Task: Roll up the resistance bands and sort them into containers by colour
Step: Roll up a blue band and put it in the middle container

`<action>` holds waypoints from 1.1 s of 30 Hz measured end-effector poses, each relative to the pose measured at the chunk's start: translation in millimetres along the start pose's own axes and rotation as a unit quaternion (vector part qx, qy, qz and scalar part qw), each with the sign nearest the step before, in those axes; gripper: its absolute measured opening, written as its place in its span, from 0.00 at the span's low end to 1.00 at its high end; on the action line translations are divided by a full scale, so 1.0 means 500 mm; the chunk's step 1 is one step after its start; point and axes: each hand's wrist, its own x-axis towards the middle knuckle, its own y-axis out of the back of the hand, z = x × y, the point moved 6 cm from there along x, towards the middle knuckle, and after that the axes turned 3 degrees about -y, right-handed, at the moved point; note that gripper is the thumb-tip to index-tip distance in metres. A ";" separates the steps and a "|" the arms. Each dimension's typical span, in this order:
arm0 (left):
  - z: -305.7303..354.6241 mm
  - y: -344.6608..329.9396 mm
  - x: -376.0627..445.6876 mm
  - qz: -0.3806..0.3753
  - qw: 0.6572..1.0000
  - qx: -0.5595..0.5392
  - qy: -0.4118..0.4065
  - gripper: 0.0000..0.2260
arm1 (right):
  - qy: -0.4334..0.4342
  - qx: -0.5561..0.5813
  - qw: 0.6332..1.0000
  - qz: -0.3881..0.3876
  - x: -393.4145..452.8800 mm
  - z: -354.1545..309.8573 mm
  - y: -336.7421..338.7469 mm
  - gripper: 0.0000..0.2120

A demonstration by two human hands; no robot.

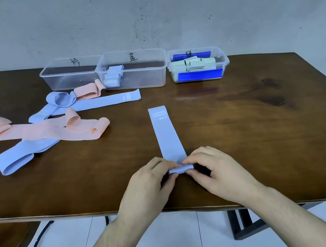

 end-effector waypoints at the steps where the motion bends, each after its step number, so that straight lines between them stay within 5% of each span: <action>1: 0.000 0.000 0.000 0.000 1.000 0.002 0.004 0.05 | -0.004 0.006 1.000 0.003 0.001 0.001 0.001 0.11; 11: -0.014 -0.008 0.004 0.016 0.999 0.006 0.037 0.06 | 0.028 -0.022 0.999 0.002 0.003 -0.006 -0.001 0.11; 33: -0.012 -0.009 0.023 0.004 0.998 0.055 -0.031 0.07 | 0.027 -0.034 0.999 0.011 0.027 -0.006 -0.003 0.11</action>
